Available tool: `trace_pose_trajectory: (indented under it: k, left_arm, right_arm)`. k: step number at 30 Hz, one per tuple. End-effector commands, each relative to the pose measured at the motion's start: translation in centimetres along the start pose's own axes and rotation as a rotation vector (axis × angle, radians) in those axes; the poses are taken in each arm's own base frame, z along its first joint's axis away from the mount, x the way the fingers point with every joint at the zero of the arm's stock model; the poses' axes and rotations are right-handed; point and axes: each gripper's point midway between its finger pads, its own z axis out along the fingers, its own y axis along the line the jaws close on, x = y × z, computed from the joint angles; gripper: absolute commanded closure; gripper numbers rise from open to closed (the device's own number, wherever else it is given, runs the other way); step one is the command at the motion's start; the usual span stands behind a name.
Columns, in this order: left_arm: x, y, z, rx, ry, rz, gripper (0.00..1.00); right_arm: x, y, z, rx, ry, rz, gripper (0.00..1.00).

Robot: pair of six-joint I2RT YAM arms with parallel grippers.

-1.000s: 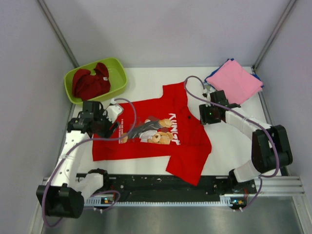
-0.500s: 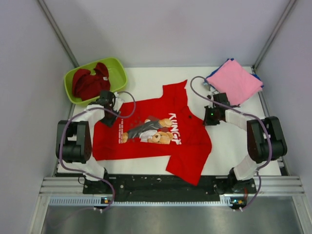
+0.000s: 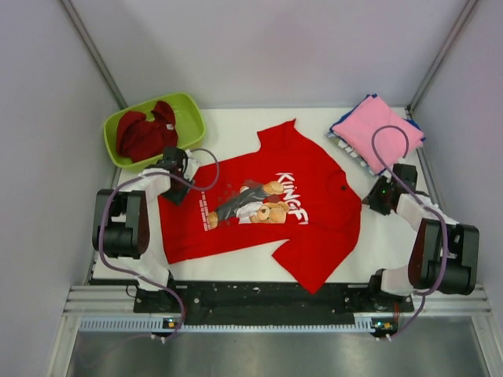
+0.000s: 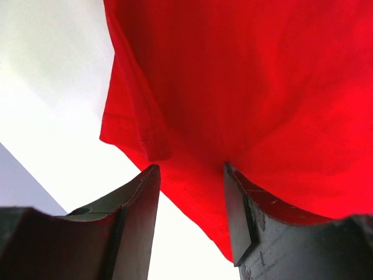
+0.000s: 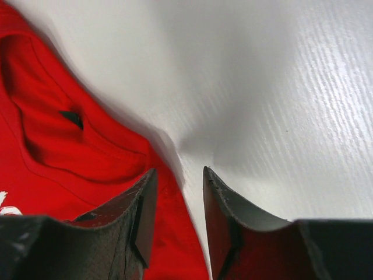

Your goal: Fold and stack the t-shirts

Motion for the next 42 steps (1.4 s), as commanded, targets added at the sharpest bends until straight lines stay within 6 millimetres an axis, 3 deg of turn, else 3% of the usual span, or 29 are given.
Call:
trace_pose_trajectory:
  k: [1, 5, 8, 11, 15, 21, 24, 26, 30, 34, 37, 38, 42]
  left_arm:
    - [-0.9, 0.1, -1.8, 0.036, -0.051, 0.023, 0.47]
    - [-3.0, 2.1, -6.3, 0.022, -0.161, 0.045, 0.42]
    - [-4.2, 3.9, -8.2, -0.017, -0.207, 0.058, 0.4]
    - [-4.1, 5.6, -7.2, -0.074, -0.168, 0.062, 0.4]
    - [-3.8, 5.0, -4.3, -0.032, -0.081, 0.078, 0.41]
    - [-6.5, 4.5, -2.3, 0.051, -0.089, 0.047, 0.44]
    - [-6.1, 4.6, -0.8, 0.044, -0.035, 0.053, 0.47]
    - [-5.4, 4.4, 0.2, 0.049, 0.01, 0.064, 0.51]
    - [-4.4, 5.6, 1.2, -0.022, 0.071, 0.082, 0.74]
    - [-4.7, 5.1, 1.1, 0.011, 0.061, 0.092, 1.0]
    - [-5.0, 6.1, 1.1, -0.032, 0.065, 0.096, 1.0]
    - [-4.6, 7.4, 1.2, -0.057, 0.07, 0.074, 1.0]
    - [-6.1, 9.9, 0.1, -0.152, 0.024, 0.059, 1.0]
  right_arm:
    - [-4.7, 1.0, -2.7, 0.015, -0.175, 0.0, 0.63]
    - [-8.9, 5.4, -6.2, -0.03, -0.344, -0.188, 0.61]
    - [-9.9, 11.8, -7.3, -0.166, -0.398, -0.438, 0.57]
    - [-10.3, 17.2, -7.4, -0.299, -0.369, -0.599, 0.55]
    - [-10.5, 19.5, -4.8, -0.324, -0.262, -0.648, 0.54]
    - [-6.2, 21.0, -1.6, -0.343, -0.128, -0.702, 0.55]
    - [-3.3, 20.9, -0.3, -0.342, -0.065, -0.723, 0.56]
    - [-1.9, 19.5, 0.9, -0.307, -0.026, -0.705, 0.56]
    - [-0.9, 17.1, 2.3, -0.212, 0.001, -0.677, 0.56]
    - [0.1, 15.8, 3.5, -0.169, 0.038, -0.648, 0.56]
    - [0.7, 13.9, 4.5, -0.105, 0.072, -0.622, 0.56]
    - [0.8, 13.3, 4.8, -0.092, 0.084, -0.607, 0.56]
    - [0.4, 11.6, 5.2, -0.054, 0.098, -0.546, 0.56]
